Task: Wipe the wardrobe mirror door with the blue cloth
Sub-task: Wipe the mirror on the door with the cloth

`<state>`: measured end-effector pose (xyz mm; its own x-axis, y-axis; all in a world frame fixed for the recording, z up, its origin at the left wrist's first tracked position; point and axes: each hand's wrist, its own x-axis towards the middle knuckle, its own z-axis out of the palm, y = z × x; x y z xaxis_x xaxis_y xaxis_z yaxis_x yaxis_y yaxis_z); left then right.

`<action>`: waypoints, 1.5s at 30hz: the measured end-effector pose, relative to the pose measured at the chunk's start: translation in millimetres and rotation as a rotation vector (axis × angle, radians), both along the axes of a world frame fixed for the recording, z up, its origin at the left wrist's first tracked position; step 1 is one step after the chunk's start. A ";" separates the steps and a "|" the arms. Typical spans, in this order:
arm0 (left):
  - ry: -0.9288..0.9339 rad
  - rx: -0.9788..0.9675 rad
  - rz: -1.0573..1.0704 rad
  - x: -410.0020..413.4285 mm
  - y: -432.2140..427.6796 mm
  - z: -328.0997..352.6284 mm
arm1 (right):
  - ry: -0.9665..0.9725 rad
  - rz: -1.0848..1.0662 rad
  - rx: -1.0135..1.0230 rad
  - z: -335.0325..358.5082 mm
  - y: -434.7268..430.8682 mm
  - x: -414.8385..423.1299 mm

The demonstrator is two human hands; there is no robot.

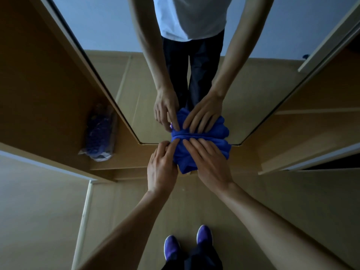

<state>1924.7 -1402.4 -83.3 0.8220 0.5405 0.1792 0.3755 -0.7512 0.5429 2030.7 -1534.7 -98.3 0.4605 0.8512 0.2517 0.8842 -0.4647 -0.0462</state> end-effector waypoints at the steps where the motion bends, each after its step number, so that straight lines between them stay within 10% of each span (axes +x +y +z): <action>1: 0.035 -0.022 0.010 0.2 -2.4 -5.6 | 0.008 -0.003 -0.029 -4.9 -0.3 -0.2; 15: 0.196 -0.225 -0.022 2.3 -27.8 3.4 | 0.110 0.014 -0.130 26.8 -11.4 6.8; 45: -0.577 0.434 -0.280 53.1 -50.7 351.4 | -0.313 -0.054 0.399 381.7 -79.4 49.8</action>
<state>1977.8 -1453.1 268.2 0.6295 0.1095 0.7692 -0.1130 -0.9666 0.2300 2080.5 -1614.1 283.4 0.3519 0.6377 0.6852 0.8591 -0.5107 0.0341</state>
